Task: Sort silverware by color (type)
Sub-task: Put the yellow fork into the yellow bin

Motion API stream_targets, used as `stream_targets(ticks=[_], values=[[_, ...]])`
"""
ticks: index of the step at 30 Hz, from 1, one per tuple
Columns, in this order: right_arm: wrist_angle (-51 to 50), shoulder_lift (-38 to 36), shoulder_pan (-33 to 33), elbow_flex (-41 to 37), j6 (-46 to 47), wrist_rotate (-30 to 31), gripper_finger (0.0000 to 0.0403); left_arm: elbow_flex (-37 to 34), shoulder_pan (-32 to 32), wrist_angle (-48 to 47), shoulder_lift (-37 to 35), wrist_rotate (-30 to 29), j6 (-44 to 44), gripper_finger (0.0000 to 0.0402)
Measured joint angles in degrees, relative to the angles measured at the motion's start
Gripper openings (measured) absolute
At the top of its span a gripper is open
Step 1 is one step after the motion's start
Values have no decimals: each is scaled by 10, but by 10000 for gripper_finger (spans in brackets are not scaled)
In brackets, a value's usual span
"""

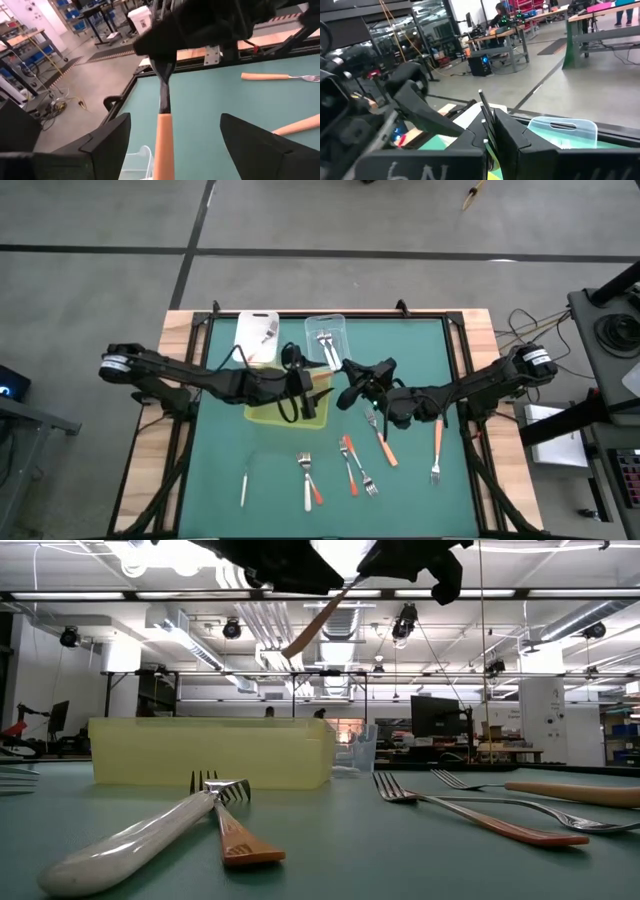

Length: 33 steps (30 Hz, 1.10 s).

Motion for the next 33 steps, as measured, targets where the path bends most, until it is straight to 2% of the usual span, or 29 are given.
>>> stream_targets(ticks=[5,9,14,28,33], values=[[1,0,0,0,0,-12,8,2,0,34,28,-6,1,281],[2,0,0,0,0,-16,8,8,0,47,41,-38,19,275],[1,0,0,0,-1,-16,8,18,-2,43,55,-45,30,252],[-1,0,0,0,-1,-16,9,21,-3,42,58,-65,19,83],[-1,0,0,0,-1,-18,9,21,-3,39,58,-65,15,40]])
